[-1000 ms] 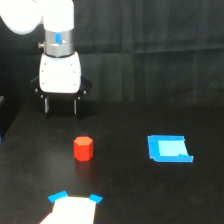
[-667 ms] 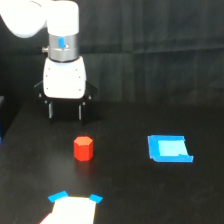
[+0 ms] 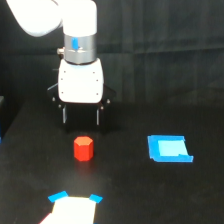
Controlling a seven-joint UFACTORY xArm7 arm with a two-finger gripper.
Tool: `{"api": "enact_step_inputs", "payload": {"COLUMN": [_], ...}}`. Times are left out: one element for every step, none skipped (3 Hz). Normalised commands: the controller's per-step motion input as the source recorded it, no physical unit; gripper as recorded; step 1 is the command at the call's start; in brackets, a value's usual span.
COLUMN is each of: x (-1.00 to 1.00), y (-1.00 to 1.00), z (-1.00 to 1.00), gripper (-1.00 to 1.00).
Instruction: Pick up the red object from the table
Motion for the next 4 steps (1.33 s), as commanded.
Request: {"api": "enact_step_inputs", "payload": {"x": [-1.00, 0.01, 0.90, 0.26], "y": [-1.00, -1.00, -0.95, -0.34], "z": [-1.00, -0.70, -0.21, -0.18], "gripper": [0.93, 1.00, 0.12, -1.00]}}
